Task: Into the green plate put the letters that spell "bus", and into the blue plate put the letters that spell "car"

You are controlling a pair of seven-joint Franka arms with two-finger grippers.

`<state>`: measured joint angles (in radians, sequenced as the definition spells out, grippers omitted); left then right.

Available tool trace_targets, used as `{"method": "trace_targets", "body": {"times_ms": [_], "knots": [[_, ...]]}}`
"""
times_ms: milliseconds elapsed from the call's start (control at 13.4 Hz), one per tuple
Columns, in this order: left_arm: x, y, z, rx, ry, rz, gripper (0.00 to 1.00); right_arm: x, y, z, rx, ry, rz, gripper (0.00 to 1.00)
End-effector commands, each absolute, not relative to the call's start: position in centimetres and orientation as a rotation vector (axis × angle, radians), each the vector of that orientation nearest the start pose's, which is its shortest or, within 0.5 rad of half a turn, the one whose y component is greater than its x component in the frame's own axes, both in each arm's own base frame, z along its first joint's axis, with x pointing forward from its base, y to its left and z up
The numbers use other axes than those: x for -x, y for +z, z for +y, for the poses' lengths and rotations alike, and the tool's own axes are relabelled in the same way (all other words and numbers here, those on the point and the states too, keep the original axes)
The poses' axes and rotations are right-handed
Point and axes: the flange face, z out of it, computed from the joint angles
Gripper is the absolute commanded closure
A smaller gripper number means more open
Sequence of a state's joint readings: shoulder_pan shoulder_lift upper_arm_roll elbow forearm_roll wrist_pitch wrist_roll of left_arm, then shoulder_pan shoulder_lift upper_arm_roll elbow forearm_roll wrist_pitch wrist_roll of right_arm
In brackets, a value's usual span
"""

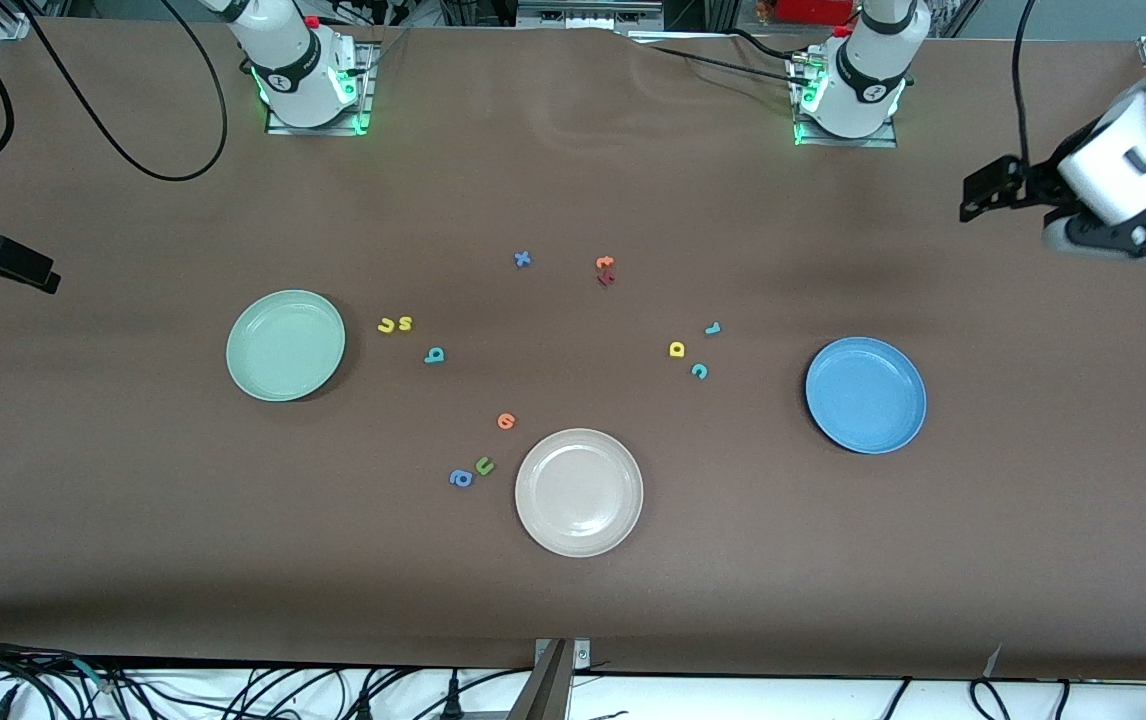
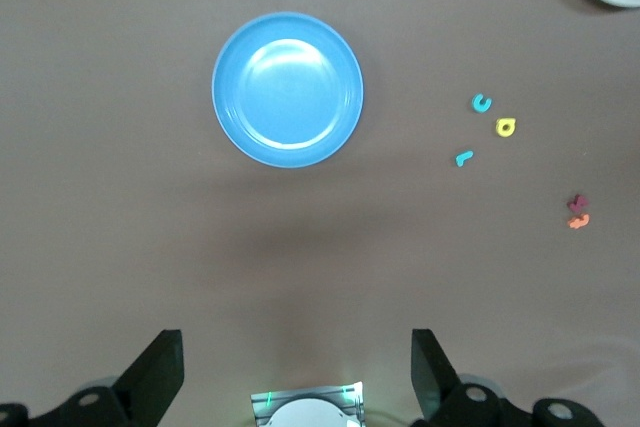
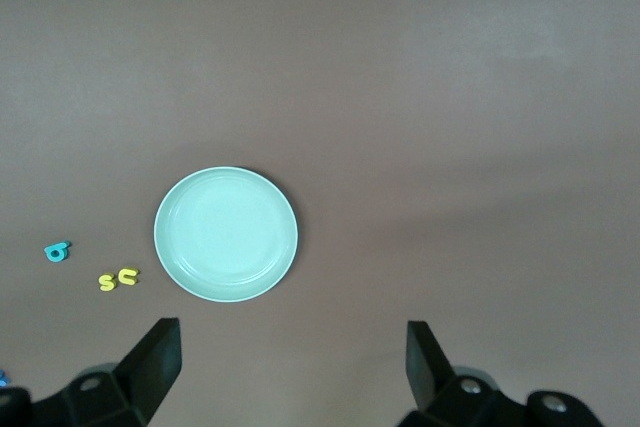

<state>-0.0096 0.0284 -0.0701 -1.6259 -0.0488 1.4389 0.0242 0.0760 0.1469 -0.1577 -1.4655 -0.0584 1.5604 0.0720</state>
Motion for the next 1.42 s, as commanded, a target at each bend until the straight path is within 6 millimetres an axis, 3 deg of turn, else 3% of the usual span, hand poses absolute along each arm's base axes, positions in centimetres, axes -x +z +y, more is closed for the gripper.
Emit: {"method": "trace_targets", "body": {"times_ms": [0,149,448,597,672,746,896,1194,1343], "knots": [[-56.6,51.3,-10.2,3.156,0.516,0.287,0.0,-59.3,58.9,-4.5,3.209,0.069,0.248,0.01],[-57.6,46.9,-14.0,3.153,0.591,0.338,0.0,-59.3,58.8,-4.5,3.207,0.071,0.25,0.01],[-58.7,38.8,-21.4,3.139,0.577,0.406,0.0,-59.2,58.5,-4.4,3.205,0.091,0.248,0.01],[-58.1,36.2,-24.6,3.14,0.53,0.464,0.0,-59.2,58.5,-4.3,3.203,0.095,0.25,0.01],[-56.8,34.7,-26.8,3.131,0.505,0.518,0.0,-59.1,58.5,-3.9,3.198,0.099,0.277,0.01],[-56.0,32.8,-27.7,3.134,0.457,0.551,0.0,-59.1,58.4,-3.5,3.193,0.102,0.324,0.01],[-53.6,29.2,-30.1,3.146,0.339,0.641,0.0,-59.3,58.3,-1.4,3.186,0.103,0.346,0.01],[-49.3,22.6,-30.3,3.065,0.245,0.775,0.0,-60.4,55.4,6.2,3.099,0.138,0.561,0.02],[-48.9,20.4,-30.3,3.058,0.259,0.785,0.0,-61.2,53.3,10.3,3.085,0.121,0.67,0.02]]}}
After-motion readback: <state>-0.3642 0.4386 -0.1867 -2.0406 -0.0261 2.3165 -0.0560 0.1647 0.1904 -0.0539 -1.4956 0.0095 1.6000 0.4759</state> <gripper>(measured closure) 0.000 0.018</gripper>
